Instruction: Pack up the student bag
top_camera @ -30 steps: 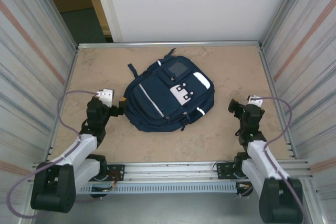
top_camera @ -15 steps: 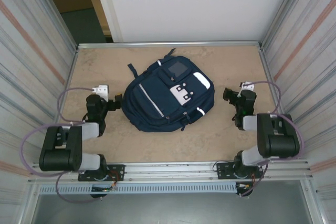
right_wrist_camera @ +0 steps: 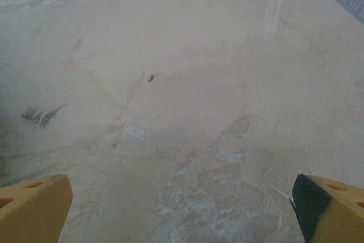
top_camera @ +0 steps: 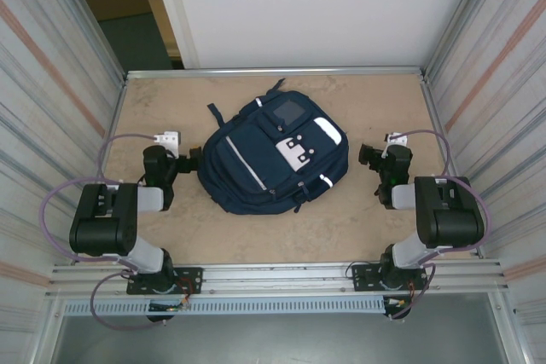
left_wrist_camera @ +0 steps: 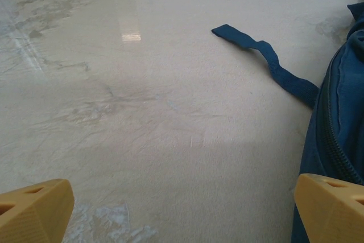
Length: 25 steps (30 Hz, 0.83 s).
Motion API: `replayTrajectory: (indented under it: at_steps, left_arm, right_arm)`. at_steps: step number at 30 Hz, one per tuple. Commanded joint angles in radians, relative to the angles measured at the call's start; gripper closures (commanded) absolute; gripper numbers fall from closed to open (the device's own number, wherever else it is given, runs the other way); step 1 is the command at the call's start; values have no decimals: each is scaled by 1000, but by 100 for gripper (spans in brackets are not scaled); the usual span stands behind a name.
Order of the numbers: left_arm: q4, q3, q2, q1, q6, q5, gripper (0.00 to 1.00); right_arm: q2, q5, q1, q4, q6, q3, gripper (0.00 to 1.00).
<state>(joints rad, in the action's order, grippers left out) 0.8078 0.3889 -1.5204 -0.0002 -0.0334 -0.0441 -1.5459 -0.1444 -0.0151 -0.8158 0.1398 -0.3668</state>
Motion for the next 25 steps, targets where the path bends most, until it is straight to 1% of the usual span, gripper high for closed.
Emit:
replayTrajectory:
  at_steps: [1, 8, 25]
  left_arm:
    - [-9, 18, 9, -5, -26, 7, 1]
    - [-15, 22, 6, -23, -38, 40, 1]
    - [-12, 21, 9, -27, -38, 43, 1]
  right_arm:
    - [4, -12, 2, -23, -27, -21, 1]
    - [3, -10, 0, -22, -26, -23, 1]
    - [4, -6, 0, -20, -28, -24, 1]
